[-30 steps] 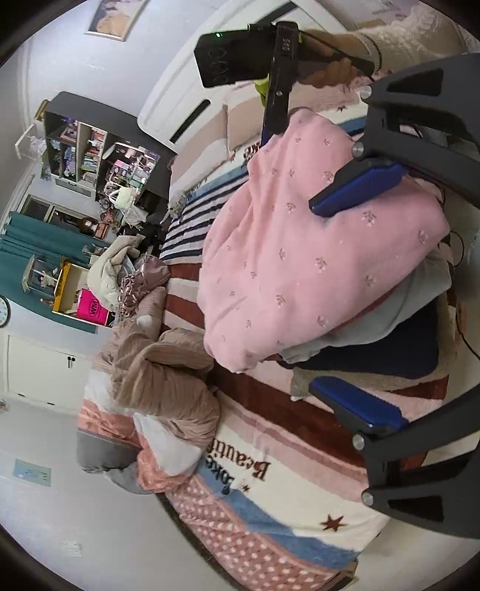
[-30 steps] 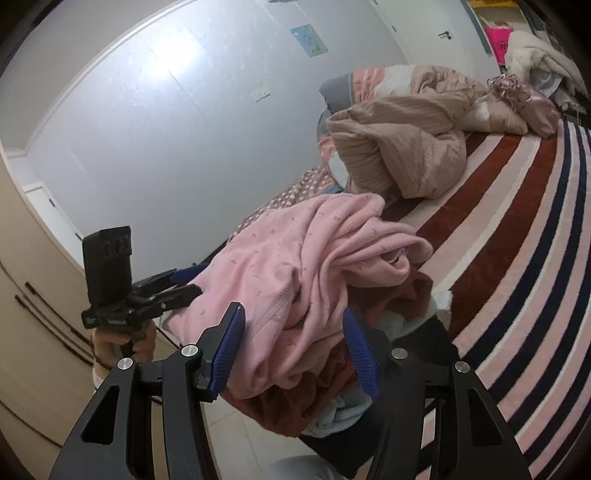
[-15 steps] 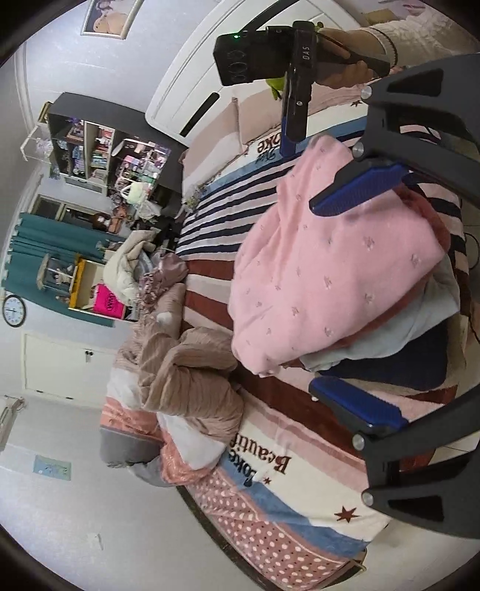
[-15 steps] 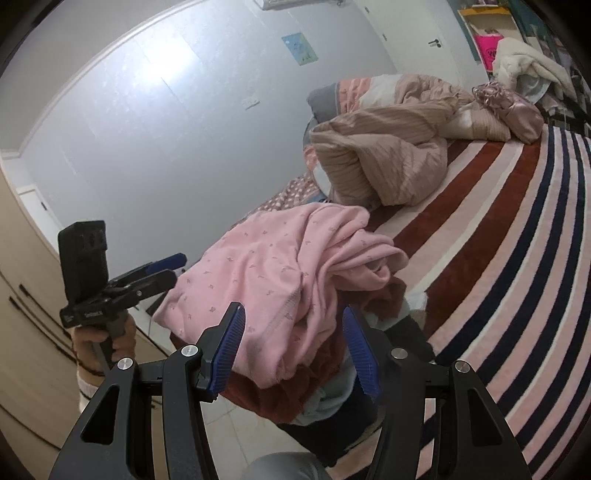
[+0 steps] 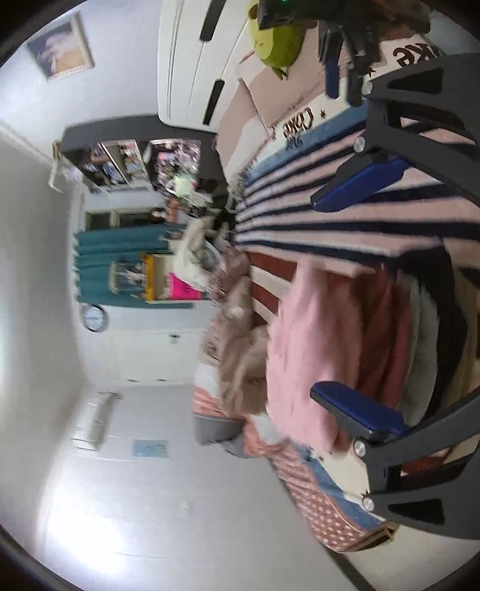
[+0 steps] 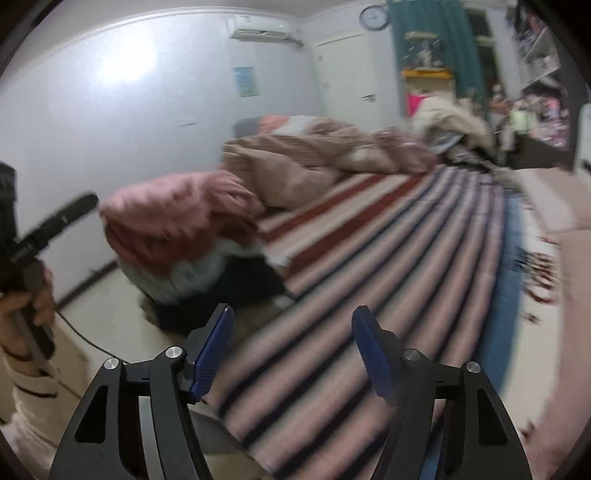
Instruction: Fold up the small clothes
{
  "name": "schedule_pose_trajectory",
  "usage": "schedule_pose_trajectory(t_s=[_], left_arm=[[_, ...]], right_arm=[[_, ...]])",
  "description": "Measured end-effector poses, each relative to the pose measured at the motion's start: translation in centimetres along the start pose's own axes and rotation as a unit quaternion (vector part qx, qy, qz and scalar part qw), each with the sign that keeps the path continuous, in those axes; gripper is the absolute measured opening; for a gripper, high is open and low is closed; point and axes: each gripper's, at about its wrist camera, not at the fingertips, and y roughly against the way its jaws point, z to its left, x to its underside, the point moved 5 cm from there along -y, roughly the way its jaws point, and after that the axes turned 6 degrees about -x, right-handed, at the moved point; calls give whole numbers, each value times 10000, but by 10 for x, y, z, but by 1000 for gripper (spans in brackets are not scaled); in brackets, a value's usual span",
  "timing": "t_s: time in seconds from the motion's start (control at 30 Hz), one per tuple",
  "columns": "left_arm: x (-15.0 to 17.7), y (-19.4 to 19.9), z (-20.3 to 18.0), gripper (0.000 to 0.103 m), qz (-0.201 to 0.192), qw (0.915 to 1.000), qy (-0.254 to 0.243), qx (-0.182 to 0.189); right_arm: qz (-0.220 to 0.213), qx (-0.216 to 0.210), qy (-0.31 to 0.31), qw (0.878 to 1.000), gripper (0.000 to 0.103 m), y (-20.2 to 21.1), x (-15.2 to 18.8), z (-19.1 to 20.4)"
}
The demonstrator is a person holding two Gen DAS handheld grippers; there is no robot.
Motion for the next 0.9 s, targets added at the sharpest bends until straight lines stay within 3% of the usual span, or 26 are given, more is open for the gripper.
schedule_pose_trajectory(t_s=[0.13,0.2,0.27,0.33,0.43,0.63,0.9], left_arm=[[24,22,-68,101,-511,9986,-87,86],[33,28,-93,102,-634,9979,-100,77],[42,29,-116,102,-594,9981,-35,155],[47,29,-133,102,-574,9978,2,345],[50,29,-150,102,-592,9971,36,476],[54,30,-167,102,-569,9971,6,513],[59,30,-167,102,-532,9973,-20,514]], right_arm=[[-309,873,117,9956,67,52,47,-20],[-551,1255,121,9905,77,78,65,-28],[-910,1683,150,9814,100,105,79,-33],[-1279,2056,269,9699,103,129,87,-33],[-1498,2471,413,9565,103,152,92,-34],[-1865,2418,108,9522,103,178,91,-39],[-1930,2357,-45,9525,103,181,93,-41]])
